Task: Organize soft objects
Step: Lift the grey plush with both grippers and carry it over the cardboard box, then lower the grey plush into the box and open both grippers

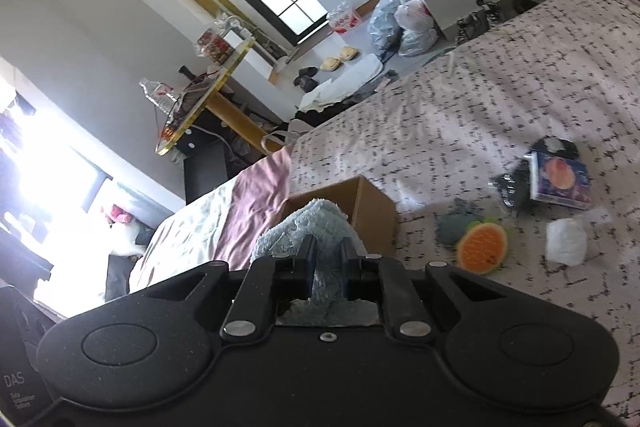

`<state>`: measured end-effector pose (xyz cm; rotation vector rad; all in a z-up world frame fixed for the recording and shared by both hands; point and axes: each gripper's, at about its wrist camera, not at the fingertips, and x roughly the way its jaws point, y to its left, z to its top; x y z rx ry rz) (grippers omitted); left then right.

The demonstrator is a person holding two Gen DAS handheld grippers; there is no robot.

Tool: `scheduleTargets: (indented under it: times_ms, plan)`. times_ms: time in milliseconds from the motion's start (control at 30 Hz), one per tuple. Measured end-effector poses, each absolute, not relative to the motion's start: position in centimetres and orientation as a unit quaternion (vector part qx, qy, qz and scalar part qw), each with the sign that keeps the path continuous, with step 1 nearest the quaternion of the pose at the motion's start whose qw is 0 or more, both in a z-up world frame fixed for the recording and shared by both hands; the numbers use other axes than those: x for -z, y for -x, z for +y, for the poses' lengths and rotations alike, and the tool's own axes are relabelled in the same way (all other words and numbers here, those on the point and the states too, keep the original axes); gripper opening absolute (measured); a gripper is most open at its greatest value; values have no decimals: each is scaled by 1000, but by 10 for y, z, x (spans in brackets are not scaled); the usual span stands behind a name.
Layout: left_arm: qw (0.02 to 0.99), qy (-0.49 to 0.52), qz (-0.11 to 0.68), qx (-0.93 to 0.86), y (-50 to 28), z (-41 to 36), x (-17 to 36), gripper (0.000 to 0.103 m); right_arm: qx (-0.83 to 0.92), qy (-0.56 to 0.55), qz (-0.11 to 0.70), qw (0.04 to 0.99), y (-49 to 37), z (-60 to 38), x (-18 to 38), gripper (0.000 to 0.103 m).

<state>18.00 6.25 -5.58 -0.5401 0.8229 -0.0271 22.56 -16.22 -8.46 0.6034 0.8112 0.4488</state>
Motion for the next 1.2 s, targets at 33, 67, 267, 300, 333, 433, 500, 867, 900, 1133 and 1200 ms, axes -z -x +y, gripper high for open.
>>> scheduleTargets:
  times_ms: [33, 67, 267, 300, 333, 433, 500, 867, 900, 1133, 1200]
  plan:
    - [882, 261, 392, 11, -180, 67, 55, 24, -216, -285, 384, 851, -226, -158, 83, 13]
    - [883, 262, 390, 10, -180, 71, 54, 24, -218, -284, 384, 851, -228, -153, 82, 13]
    - [881, 274, 385, 0, -182, 96, 52, 24, -233, -273, 385, 850, -236, -127, 77, 13]
    - [881, 276, 383, -2, -182, 100, 52, 24, -235, -271, 385, 850, -238, -123, 77, 13]
    - [882, 277, 382, -4, -183, 105, 52, 24, -237, -271, 385, 850, -239, -119, 76, 13]
    - [882, 279, 379, -11, -186, 115, 53, 24, -241, -270, 387, 848, -244, -107, 79, 13]
    - [881, 283, 378, -16, -188, 123, 55, 24, -244, -269, 389, 847, -246, -98, 81, 13]
    - [874, 290, 388, -45, -202, 166, 74, 24, -257, -262, 411, 835, -265, -53, 100, 13]
    - [872, 291, 390, -46, -204, 170, 76, 24, -256, -262, 413, 834, -267, -50, 102, 13]
    - [871, 280, 400, -55, -220, 179, 93, 24, -245, -254, 423, 835, -277, -33, 115, 13]
    - [871, 267, 408, -57, -227, 178, 101, 24, -242, -244, 424, 838, -279, -28, 121, 13]
